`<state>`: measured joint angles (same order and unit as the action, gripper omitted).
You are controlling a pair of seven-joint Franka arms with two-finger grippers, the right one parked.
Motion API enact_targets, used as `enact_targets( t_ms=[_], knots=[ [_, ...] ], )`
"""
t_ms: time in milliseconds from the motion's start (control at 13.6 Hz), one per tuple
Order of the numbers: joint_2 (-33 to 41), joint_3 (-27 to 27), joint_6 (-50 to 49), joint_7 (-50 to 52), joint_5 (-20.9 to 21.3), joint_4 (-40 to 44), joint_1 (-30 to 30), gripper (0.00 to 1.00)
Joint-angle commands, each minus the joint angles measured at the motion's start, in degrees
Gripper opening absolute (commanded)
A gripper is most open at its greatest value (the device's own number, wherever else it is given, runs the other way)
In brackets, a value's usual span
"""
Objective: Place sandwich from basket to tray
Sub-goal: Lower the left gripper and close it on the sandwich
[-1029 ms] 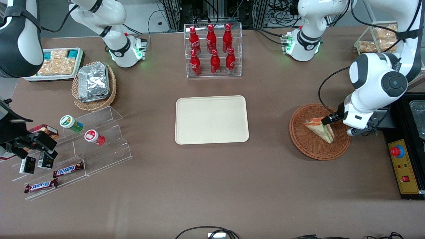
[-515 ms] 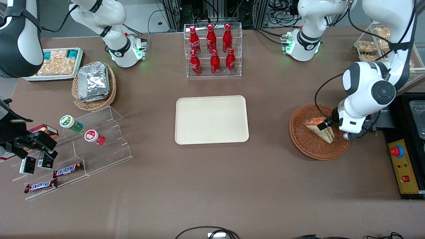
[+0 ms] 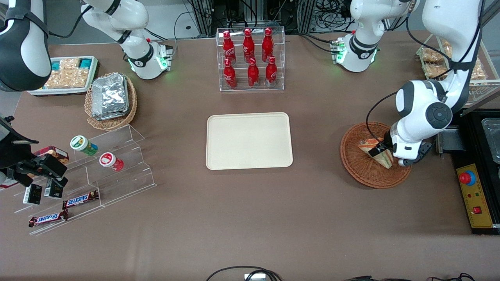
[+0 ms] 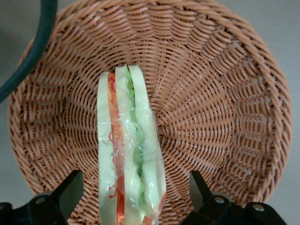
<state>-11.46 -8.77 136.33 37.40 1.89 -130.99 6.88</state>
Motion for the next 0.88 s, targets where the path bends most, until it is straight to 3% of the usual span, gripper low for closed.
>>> enact_targets(
  t_ms=[0,221,294,368,441,515,809],
  knots=[
    [-1.45,0.34,2.80,2.67,1.27,-0.85,-0.46,1.00],
    [-2.86,0.42,3.15,2.94,2.50,-0.85,-0.20,0.99],
    [-3.04,0.42,3.33,2.94,2.50,-0.85,-0.11,0.91],
    [-3.22,0.42,3.59,2.94,2.50,-0.85,-0.02,0.62],
    [-3.30,0.42,3.59,2.94,2.50,-0.85,0.07,0.25],
    [-3.31,0.51,3.59,2.94,2.50,-0.76,0.16,0.03],
    [-1.03,0.69,0.10,2.67,2.50,0.38,0.24,0.00]
  ],
)
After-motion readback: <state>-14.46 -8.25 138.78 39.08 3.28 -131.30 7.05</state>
